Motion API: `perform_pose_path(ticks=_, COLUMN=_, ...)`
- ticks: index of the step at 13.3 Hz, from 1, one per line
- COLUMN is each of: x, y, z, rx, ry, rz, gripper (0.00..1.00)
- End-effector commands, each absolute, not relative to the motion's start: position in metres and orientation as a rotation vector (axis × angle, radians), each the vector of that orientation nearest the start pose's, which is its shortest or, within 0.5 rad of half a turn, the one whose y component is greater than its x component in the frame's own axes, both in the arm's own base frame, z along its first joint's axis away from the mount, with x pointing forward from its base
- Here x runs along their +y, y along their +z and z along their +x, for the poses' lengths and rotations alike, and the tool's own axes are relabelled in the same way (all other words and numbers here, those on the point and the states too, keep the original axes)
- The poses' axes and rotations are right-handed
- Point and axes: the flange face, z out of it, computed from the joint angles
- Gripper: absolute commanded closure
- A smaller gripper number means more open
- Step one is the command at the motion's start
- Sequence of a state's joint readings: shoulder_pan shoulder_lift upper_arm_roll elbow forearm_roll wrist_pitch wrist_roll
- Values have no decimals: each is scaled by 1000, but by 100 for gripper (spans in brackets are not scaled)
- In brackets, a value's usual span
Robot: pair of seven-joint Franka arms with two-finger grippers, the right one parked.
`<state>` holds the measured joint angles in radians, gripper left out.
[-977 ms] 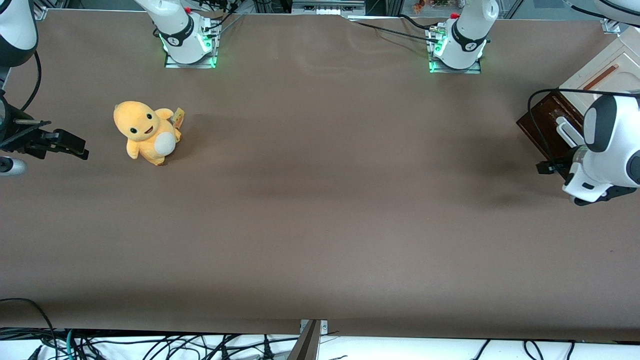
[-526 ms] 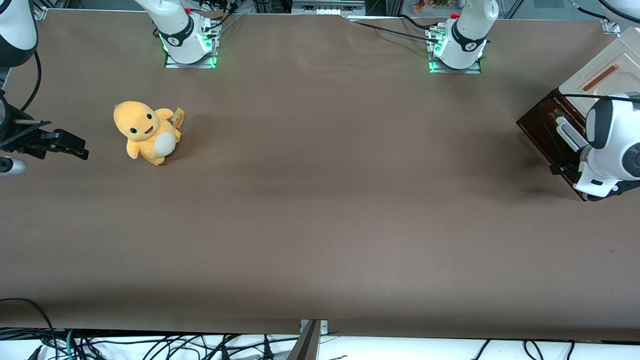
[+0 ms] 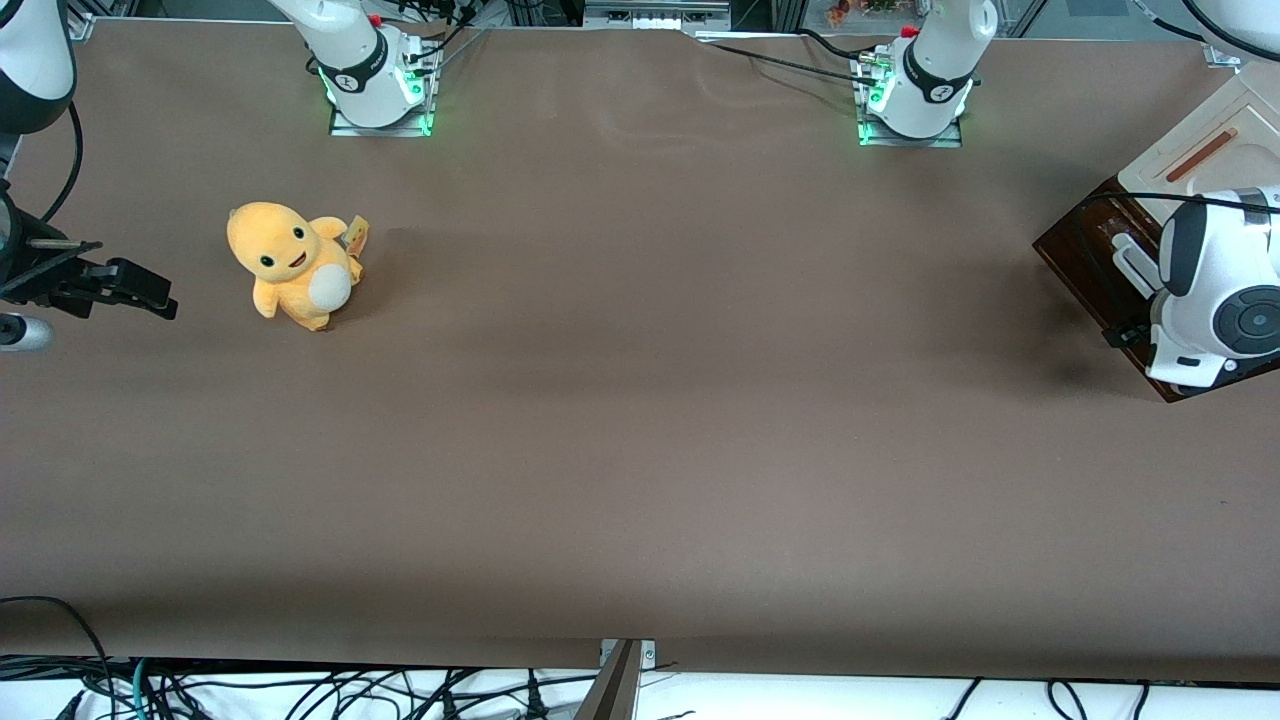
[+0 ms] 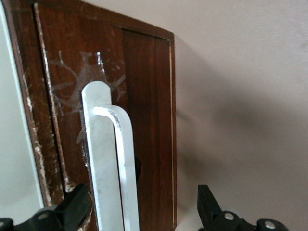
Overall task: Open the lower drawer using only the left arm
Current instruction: 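Move the open left gripper down to the lower drawer's white handle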
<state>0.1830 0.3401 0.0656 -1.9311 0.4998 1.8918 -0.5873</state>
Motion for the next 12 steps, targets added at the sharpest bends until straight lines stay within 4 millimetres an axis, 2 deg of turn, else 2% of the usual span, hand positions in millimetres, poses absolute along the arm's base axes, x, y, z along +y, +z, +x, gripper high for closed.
perform_pose_path(ticks=1, x=176, y=284, z=552, rx=-794, ry=347, rz=-2443, gripper=0)
perform_pose_path(ticks=12, x=182, y=260, z=556, rx=-860, ry=319, rz=-2433, gripper=0)
